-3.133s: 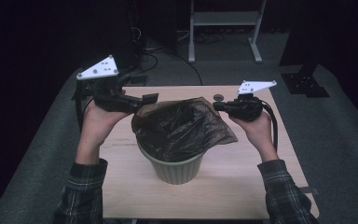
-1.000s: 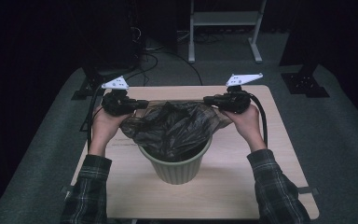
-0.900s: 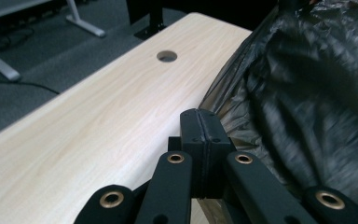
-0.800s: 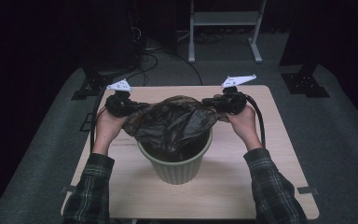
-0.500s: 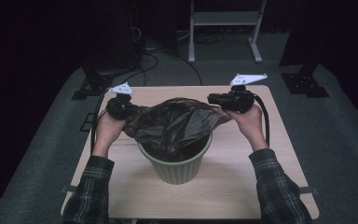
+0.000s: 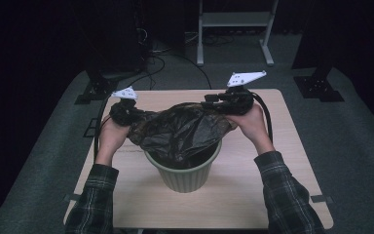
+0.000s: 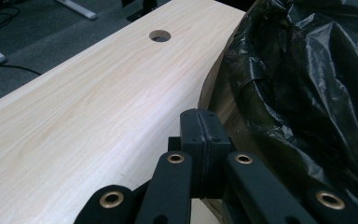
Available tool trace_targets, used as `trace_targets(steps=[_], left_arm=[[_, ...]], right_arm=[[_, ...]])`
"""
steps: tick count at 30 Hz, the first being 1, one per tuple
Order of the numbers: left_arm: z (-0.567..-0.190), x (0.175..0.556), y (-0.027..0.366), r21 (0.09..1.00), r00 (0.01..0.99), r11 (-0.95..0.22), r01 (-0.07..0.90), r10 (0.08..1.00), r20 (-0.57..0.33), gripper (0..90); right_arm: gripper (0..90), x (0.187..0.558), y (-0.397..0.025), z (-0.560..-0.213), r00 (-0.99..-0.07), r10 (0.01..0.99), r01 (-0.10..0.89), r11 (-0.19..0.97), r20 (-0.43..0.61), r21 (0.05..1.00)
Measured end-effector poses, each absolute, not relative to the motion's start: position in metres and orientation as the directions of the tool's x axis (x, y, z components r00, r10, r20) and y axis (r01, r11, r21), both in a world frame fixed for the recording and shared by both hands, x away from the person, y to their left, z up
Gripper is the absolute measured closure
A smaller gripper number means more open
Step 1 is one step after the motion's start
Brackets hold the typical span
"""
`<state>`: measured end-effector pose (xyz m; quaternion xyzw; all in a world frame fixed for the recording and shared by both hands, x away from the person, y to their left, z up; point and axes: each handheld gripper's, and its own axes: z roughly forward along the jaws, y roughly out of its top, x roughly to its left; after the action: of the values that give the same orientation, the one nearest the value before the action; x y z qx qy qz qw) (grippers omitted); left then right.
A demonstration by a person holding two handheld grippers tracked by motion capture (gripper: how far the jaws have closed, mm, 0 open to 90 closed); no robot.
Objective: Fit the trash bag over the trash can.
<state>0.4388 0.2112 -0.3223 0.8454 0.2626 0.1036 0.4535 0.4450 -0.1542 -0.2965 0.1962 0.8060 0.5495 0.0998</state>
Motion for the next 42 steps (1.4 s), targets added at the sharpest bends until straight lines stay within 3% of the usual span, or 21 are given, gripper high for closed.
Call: trace_targets(steps=[5, 9, 22, 42], left_arm=[[-0.321, 0.438, 0.211, 0.825, 0.84, -0.443, 0.35, 0.538, -0.068, 89.9], [-0.322, 0.438, 0.209, 0.821, 0.843, -0.45, 0.351, 0.534, -0.068, 89.9], [-0.322, 0.432, 0.219, 0.806, 0.833, -0.462, 0.37, 0.55, -0.067, 89.9], [-0.33, 0.428, 0.228, 0.797, 0.82, -0.453, 0.399, 0.565, -0.089, 89.9]], right_arm=[[67.4, 0.454, -0.145, -0.303, -0.901, 0.426, 0.244, 0.347, 0.08, 0.905], [90.0, 0.456, -0.144, -0.307, -0.9, 0.426, 0.264, 0.374, 0.088, 0.889], [90.0, 0.397, -0.168, -0.287, -0.935, 0.354, 0.167, 0.373, 0.027, 0.913], [90.0, 0.296, -0.206, -0.327, -0.967, 0.253, 0.142, 0.385, 0.044, 0.912]])
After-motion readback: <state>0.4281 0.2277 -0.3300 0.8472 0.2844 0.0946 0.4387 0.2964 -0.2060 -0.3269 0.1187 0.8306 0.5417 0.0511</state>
